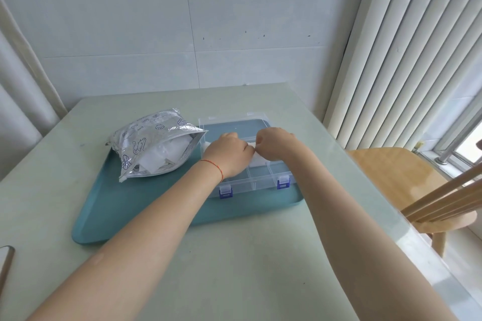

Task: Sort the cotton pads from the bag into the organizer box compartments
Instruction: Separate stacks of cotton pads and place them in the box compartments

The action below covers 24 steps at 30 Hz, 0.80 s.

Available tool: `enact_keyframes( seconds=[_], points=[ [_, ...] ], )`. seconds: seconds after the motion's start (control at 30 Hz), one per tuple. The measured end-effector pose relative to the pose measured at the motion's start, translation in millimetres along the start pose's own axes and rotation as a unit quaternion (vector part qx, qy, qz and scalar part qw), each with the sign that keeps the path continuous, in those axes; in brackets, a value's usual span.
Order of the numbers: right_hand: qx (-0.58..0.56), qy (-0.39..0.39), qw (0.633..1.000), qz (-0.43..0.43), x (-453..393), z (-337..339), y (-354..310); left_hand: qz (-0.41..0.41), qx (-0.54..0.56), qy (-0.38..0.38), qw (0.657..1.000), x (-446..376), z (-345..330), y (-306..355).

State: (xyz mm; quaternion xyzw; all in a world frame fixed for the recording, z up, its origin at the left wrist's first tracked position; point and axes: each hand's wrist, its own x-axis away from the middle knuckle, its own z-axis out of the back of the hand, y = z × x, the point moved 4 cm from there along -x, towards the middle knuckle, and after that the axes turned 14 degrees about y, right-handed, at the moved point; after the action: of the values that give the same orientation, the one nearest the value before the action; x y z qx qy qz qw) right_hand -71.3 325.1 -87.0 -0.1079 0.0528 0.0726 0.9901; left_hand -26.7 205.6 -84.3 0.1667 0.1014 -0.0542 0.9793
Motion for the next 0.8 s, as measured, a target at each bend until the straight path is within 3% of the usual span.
enact_keyframes(
  seconds=[0.17, 0.37, 0.53, 0.67, 0.8],
  points=[
    [0.0, 0.01, 1.0, -0.004, 2.6, 9.0, 4.2, 0.025, 0.058, 0.056, 0.996, -0.8, 9.1, -7.4],
    [-0.094, 0.194, 0.977, 0.003, 11.4, 37.5, -23.9, 0.023, 0.133, 0.242, 0.961, 17.9, 51.7, -39.6],
    [-0.164, 0.136, 0.975, 0.068, 24.6, 16.7, -100.8, 0.002, 0.058, 0.387, 0.92, 50.1, 80.3, -97.1],
    [-0.096, 0.134, 0.986, 0.04, 25.3, -3.4, -131.1, 0.07, 0.01, 0.327, 0.942, 68.4, 82.7, -148.1],
    [-0.107, 0.103, 0.989, 0.022, 24.6, -17.3, -150.3, 0.098, 0.09, 0.322, 0.937, 77.0, 84.6, -169.9]
  ],
)
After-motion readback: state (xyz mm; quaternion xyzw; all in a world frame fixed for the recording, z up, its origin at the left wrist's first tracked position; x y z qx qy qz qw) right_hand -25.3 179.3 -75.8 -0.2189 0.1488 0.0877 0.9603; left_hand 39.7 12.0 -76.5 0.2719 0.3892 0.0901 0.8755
